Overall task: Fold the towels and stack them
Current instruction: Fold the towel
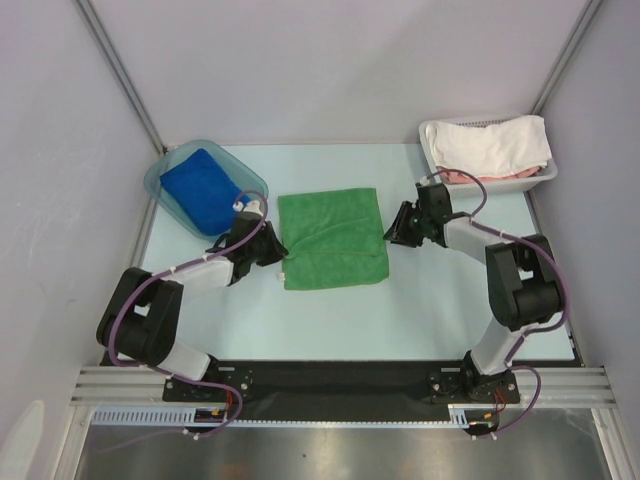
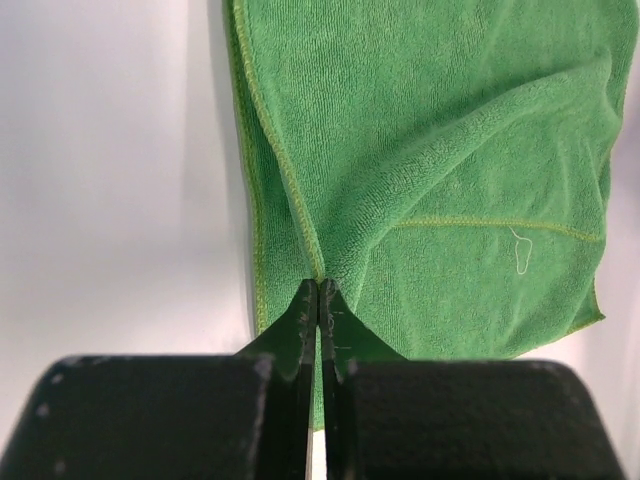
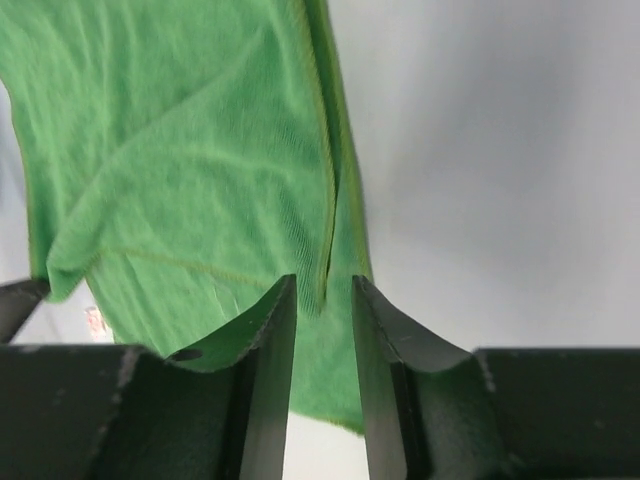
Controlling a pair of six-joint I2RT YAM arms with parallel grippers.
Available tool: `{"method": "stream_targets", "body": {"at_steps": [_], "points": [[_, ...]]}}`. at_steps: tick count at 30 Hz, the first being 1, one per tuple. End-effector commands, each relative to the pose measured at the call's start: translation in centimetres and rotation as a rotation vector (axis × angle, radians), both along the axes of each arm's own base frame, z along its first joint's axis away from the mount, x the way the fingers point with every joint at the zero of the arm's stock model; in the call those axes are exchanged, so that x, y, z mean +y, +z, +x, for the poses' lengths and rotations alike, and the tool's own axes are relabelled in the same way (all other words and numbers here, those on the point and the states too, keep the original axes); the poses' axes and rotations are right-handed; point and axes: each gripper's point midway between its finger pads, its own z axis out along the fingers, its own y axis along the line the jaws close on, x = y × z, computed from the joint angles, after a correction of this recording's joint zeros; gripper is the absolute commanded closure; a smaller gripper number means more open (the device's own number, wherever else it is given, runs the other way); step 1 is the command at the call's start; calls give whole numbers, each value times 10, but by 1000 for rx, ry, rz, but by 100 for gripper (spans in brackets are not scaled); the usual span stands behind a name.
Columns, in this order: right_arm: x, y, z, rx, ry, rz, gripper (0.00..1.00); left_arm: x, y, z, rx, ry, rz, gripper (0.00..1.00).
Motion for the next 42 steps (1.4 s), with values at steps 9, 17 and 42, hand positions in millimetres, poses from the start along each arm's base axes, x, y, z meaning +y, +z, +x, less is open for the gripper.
{"method": "stream_targets", "body": {"at_steps": [9, 17, 42], "points": [[14, 15, -9, -114, 15, -164, 64, -7, 12, 12, -70, 0, -19, 100], [33, 0, -12, -99, 46, -219, 63, -6, 12, 12, -73, -9, -7, 100], [37, -17, -12, -86, 48, -323, 66, -6, 9, 11, -67, -10, -1, 100]]}}
